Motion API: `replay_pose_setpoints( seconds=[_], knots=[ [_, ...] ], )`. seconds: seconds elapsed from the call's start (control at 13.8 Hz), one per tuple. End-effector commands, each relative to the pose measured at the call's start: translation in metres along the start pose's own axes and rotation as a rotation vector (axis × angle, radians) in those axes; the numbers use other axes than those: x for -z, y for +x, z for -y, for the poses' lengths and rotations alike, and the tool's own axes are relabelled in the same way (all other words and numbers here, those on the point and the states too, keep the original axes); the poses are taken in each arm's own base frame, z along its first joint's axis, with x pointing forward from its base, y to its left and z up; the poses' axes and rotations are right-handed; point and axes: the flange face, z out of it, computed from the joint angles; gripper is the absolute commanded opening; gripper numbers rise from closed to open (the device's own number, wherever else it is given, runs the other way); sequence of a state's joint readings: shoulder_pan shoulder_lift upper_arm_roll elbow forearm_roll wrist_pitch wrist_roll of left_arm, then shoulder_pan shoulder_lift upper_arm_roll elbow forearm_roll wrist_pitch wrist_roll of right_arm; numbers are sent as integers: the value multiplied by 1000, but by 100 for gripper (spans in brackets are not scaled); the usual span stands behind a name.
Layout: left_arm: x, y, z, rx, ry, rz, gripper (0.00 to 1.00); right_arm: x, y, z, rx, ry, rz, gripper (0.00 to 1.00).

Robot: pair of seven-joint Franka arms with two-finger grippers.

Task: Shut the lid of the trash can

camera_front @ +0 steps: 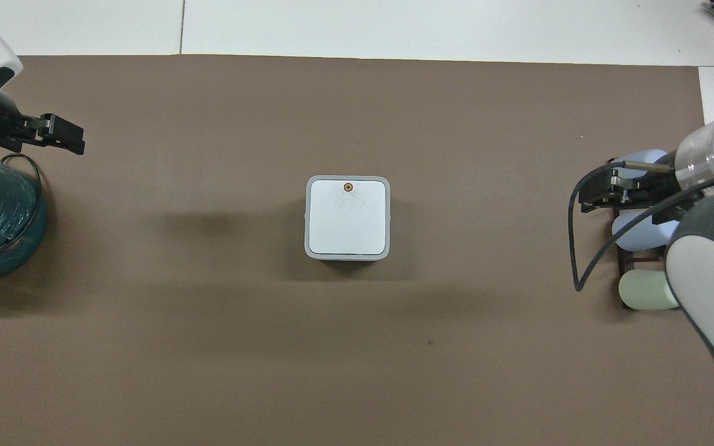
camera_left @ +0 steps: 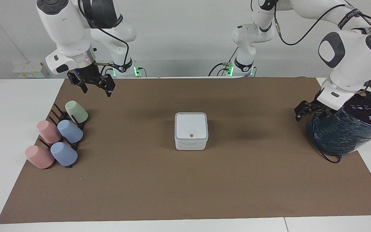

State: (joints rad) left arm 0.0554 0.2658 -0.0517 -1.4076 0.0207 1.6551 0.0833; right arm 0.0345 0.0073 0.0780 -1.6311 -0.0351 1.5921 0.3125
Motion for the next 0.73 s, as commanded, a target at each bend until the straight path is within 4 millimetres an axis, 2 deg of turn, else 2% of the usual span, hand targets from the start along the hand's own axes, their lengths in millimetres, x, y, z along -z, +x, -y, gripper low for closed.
replay_pose_setpoints(
  seconds=[0.0, 0.36, 0.65],
  knots=[
    [23, -4, -2, -18, -9, 28, 100, 0, -5, -5, 15, -1, -7, 100],
    [30, -19, -11, -31, -14, 97, 100, 0, -5, -5, 15, -1, -7, 100],
    [57, -32, -12, -33, -3, 51, 100, 0, -5, -5, 15, -1, -7, 100]
  ],
)
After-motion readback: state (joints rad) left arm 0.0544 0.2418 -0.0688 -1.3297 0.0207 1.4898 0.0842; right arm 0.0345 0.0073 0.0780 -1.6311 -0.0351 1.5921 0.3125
